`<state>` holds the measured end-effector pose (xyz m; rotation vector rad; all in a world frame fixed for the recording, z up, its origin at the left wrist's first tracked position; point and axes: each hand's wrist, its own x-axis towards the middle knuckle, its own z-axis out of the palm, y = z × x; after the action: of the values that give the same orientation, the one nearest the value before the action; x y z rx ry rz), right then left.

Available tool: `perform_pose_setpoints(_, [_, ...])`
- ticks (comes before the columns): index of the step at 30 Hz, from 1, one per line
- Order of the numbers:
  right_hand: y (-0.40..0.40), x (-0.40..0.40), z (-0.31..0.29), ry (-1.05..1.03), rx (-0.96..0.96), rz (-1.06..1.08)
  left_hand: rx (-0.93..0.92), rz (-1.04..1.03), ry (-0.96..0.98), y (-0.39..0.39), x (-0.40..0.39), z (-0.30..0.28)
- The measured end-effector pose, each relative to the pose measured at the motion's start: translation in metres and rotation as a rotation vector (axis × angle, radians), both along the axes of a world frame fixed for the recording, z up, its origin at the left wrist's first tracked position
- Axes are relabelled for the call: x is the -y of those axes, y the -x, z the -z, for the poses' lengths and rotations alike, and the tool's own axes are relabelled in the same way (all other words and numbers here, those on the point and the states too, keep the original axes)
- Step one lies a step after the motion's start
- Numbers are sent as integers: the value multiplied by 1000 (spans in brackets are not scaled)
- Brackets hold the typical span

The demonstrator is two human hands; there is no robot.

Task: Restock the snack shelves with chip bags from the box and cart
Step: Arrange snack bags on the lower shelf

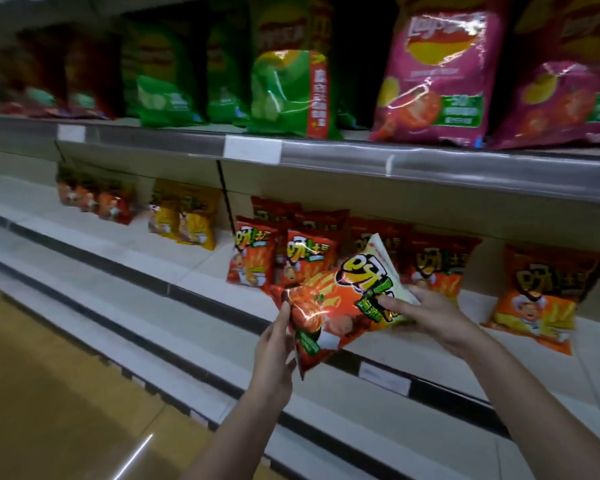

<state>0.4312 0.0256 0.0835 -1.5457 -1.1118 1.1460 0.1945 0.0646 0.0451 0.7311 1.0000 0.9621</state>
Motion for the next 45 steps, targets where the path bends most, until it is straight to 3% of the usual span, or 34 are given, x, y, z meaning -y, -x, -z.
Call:
perform_pose_setpoints(4, [36, -27, -13, 19, -73, -94, 42, 43, 63, 47, -14, -7])
perform_pose_setpoints(10, [102, -83, -5, -80, -564, 155, 248, -198, 108, 93, -38, -7])
perform_pose_setpoints(16, [222, -157, 20, -13, -373, -152, 376, -412, 110, 139, -89, 4])
perform_pose_setpoints(26, [382, -349, 37, -19, -399, -203, 289, -366, 24, 301, -247, 4])
perform_pose_setpoints(34, [447, -458, 40, -80, -365, -153, 266, -380, 120, 370, -361, -4])
perform_pose_setpoints(40, [481, -539, 57, -101, -307, -60, 381, -499, 239, 414, -449, 5])
perform_pose_setpoints(45, [521, -606, 78, -118, -206, 81, 345, -361, 251, 444, -530, 12])
